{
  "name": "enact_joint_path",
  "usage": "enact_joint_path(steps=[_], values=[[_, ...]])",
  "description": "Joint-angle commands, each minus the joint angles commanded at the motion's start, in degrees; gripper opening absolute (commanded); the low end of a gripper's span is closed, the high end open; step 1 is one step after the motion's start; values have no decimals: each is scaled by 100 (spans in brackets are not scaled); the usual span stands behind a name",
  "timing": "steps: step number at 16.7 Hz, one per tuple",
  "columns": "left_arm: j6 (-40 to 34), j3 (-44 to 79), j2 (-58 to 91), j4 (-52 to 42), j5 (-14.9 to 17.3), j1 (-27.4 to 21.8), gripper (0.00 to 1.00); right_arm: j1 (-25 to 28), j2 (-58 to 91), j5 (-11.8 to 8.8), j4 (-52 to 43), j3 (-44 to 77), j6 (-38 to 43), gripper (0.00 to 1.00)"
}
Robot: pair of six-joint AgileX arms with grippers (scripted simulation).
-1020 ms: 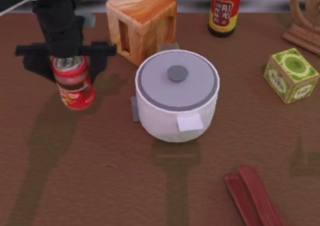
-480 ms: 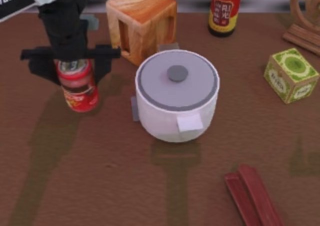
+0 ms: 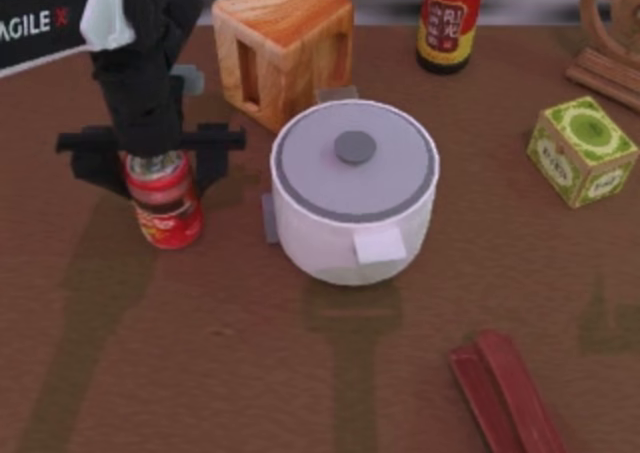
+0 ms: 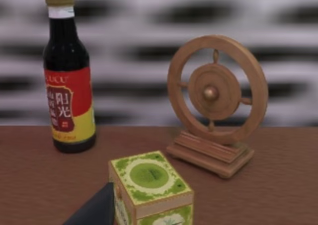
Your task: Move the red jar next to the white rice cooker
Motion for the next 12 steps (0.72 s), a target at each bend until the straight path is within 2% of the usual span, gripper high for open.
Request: enact_joint_path(steps=[2, 12], values=[[0, 0, 0, 0, 0, 0, 0, 0, 0, 0, 0, 0, 0, 100], [0, 0, 0, 0, 0, 0, 75, 0, 0, 0, 0, 0, 0, 100]])
